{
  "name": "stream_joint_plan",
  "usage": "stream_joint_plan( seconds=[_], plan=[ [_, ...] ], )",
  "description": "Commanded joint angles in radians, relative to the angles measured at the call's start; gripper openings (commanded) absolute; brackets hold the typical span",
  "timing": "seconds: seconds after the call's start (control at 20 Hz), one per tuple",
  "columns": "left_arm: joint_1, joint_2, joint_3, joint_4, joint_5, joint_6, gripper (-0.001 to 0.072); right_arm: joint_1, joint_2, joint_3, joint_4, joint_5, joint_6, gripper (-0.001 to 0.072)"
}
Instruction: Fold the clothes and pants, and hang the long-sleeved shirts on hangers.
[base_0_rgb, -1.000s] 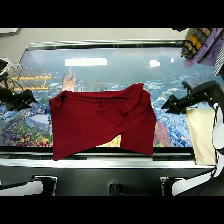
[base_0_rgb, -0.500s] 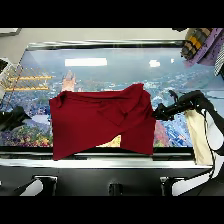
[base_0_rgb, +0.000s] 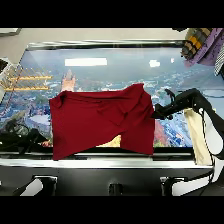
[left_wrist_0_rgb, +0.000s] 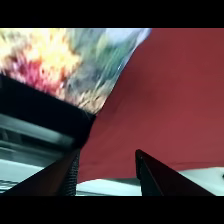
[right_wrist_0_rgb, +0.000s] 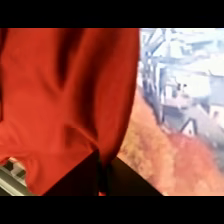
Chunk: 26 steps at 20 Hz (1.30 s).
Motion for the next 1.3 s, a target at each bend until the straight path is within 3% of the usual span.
stream_joint_plan(
  seconds=[0.0,0.55,0.9,1.0,1.1,1.25],
  plan=[
    [0.006,-0.025,-0.095,-0.014,-0.003,0.023,0.0409,0.002,0.045,0.0,0.003,-0.018,0.004,0.0031],
    [-0.004,-0.101,-0.112,-0.013,-0.014,0.024,0.0409,0.002,0.132,0.0,0.005,-0.029,0.042,0.0032],
    [-0.144,-0.143,-0.113,-0.013,0.029,0.026,0.0403,0.002,0.186,0.0,0.006,-0.043,0.056,0.0032],
    [-0.163,-0.155,-0.112,-0.016,0.04,0.023,0.0354,0.002,0.206,0.0,0.005,-0.043,0.059,0.0032],
    [-0.167,-0.154,-0.111,-0.028,0.044,0.025,0.0012,0.002,0.228,0.0,0.006,-0.048,0.06,0.0032],
    [-0.167,-0.142,-0.079,-0.134,0.04,0.08,0.0013,0.003,0.272,0.0,0.007,-0.071,0.063,0.0031]
  ],
)
